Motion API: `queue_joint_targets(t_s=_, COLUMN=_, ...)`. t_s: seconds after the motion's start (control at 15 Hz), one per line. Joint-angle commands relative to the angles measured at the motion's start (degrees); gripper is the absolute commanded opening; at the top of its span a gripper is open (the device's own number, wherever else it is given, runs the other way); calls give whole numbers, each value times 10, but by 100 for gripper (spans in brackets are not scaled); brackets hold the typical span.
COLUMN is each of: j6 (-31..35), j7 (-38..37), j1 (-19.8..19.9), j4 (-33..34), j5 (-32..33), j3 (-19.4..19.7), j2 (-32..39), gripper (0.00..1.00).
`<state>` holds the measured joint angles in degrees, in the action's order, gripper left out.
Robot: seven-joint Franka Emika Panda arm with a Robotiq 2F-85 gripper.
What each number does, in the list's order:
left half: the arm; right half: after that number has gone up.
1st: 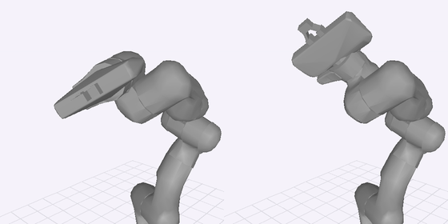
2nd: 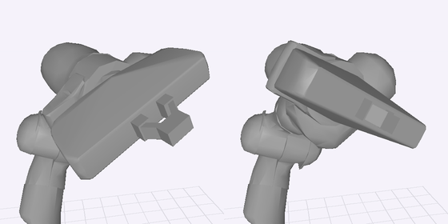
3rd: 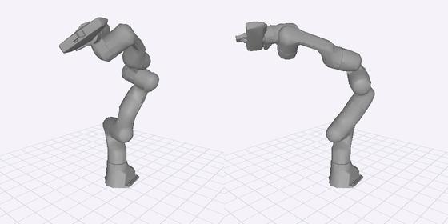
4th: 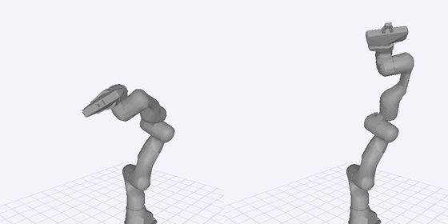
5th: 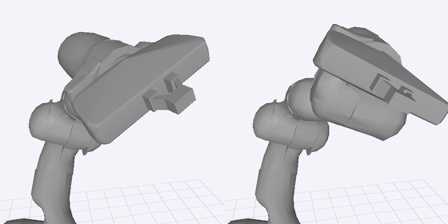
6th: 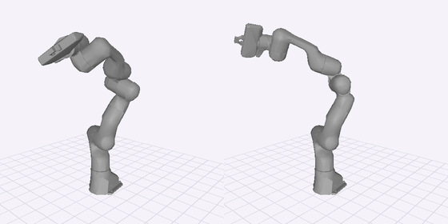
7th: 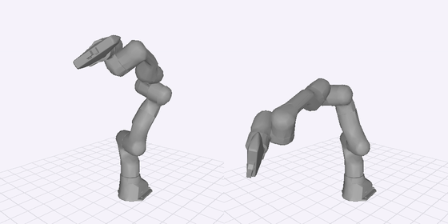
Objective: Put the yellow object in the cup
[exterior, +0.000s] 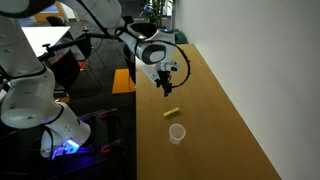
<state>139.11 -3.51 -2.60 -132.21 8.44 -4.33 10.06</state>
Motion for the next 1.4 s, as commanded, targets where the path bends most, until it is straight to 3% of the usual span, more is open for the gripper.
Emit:
queue_joint_targets(t_s=0.0, j6=76, j7=24, j1=4, j4=-5, j5=-17, j3=10, j2=46, gripper=100)
queue_joint_targets(t_s=0.47, j6=156, j7=34, j1=21, j4=44, j5=-65, j3=10, j2=157, gripper=100)
queue_joint_targets(t_s=0.87, j6=147, j7=46, j1=34, j4=117, j5=-94, j3=7, j2=236, gripper=100)
queue_joint_targets(t_s=1.33, j6=137, j7=80, j1=42, j4=203, j5=-83, j3=2, j2=322, gripper=100)
